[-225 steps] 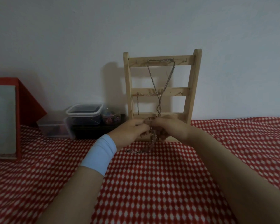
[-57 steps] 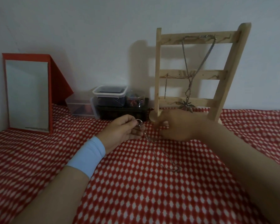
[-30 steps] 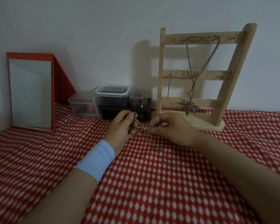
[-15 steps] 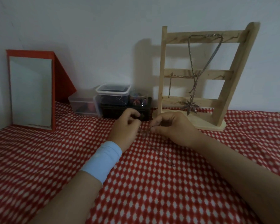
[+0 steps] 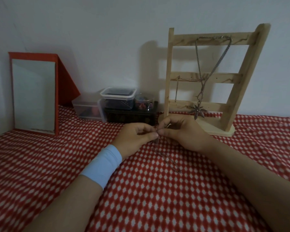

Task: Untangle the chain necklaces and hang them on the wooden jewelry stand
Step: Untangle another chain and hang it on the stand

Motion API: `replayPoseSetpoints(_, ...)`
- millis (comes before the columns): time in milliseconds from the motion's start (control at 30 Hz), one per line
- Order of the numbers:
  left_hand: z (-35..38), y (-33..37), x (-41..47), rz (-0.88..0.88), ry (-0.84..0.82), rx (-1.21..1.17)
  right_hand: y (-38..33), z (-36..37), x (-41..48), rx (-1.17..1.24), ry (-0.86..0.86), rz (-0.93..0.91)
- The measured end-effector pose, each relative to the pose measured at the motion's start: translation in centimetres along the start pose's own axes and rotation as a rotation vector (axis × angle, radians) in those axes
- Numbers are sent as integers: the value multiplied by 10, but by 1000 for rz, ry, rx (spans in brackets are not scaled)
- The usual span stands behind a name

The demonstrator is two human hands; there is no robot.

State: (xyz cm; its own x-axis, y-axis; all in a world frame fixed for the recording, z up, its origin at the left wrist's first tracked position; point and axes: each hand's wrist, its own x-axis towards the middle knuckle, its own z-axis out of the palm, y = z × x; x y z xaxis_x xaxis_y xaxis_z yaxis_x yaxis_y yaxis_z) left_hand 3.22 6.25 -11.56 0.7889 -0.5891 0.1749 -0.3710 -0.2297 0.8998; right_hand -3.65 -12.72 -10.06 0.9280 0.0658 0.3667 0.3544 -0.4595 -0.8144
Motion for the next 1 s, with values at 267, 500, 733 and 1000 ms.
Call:
replayPoseSetpoints(267, -3, 0, 2, -65, -161, -146, -3, -7, 0, -99, -80, 51)
replayPoseSetpoints(500, -2, 2, 1, -76, -170, -125, -4, -6, 2, -619, -206, -204)
replayPoseSetpoints(733, -3, -3, 6, -176, 37, -481, -4, -12, -3, -786, -244, -212)
replayPoseSetpoints(1000, -20, 8, 9, -211, 116, -1094, -10, -18, -3, -881, -282, -104)
